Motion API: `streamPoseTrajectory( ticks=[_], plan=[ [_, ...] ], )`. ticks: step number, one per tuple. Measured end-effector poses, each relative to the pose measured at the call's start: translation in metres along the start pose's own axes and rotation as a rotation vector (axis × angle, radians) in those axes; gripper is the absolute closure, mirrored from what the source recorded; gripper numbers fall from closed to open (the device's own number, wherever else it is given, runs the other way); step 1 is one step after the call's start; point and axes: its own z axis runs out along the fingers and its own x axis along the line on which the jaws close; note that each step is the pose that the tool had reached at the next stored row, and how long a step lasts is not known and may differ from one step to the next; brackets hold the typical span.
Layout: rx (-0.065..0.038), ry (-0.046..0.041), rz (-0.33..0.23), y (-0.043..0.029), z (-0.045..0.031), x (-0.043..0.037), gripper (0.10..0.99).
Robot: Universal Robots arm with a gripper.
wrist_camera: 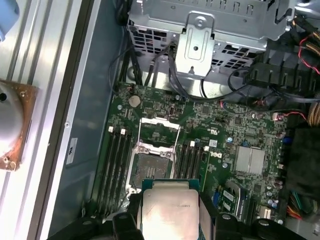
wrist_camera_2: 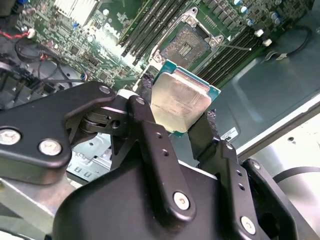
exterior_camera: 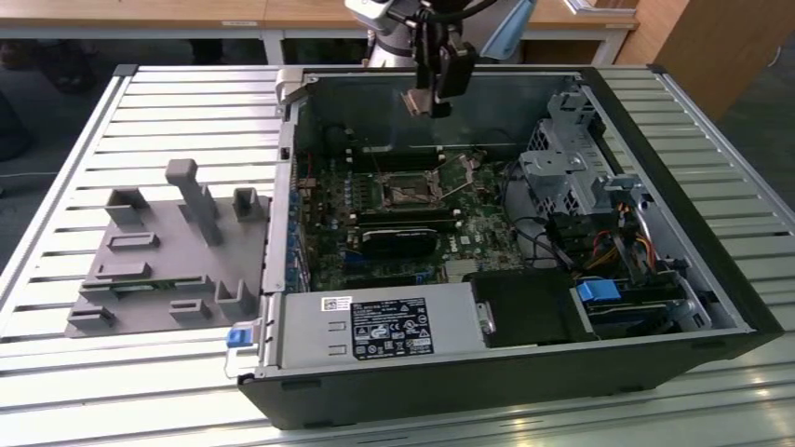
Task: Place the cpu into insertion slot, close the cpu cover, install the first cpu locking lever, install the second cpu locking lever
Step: 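Place the cpu into insertion slot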
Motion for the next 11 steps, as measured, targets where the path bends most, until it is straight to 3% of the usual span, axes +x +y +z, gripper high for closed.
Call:
streamPoseTrajectory(
  ticks=[3, 11],
  plan=[
    [0.001, -0.0054, 0.009, 0.0001, 0.0017, 0.0018, 0.545],
    [0.0, -0.0062, 0.012, -0.0003, 0.0091, 0.0021, 0.545]
  ],
)
